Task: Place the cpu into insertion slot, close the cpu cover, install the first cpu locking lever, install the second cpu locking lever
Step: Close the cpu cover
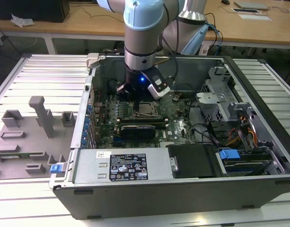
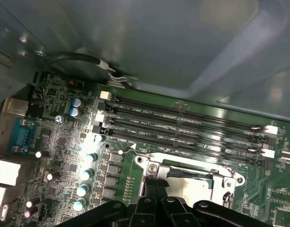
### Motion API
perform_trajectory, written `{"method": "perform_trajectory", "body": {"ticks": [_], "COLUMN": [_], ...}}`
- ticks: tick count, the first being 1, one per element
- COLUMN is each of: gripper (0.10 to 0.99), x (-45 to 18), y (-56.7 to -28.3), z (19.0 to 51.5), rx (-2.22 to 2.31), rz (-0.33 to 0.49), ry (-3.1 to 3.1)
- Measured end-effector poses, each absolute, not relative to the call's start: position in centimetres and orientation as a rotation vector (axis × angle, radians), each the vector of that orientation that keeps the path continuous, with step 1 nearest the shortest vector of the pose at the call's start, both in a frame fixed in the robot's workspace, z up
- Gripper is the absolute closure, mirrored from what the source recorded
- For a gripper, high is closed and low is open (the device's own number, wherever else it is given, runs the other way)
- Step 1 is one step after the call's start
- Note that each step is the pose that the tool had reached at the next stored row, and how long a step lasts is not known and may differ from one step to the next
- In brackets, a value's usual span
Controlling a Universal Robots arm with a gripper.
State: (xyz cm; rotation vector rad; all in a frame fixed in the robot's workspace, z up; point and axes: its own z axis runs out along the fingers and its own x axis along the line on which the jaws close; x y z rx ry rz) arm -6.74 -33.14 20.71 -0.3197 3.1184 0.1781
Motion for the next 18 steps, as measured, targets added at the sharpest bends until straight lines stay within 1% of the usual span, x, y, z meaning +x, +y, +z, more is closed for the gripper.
{"method": "perform_trajectory", "body": {"ticks": [12,18], "gripper": [0.98,0.98], "x": [-6.41,-6.32], "y": [-33.15,-33.14], "z": [20.39,21.07], "rx": [-0.319,-0.32], "rz": [0.178,0.179], "ry": [3.119,3.118]}}
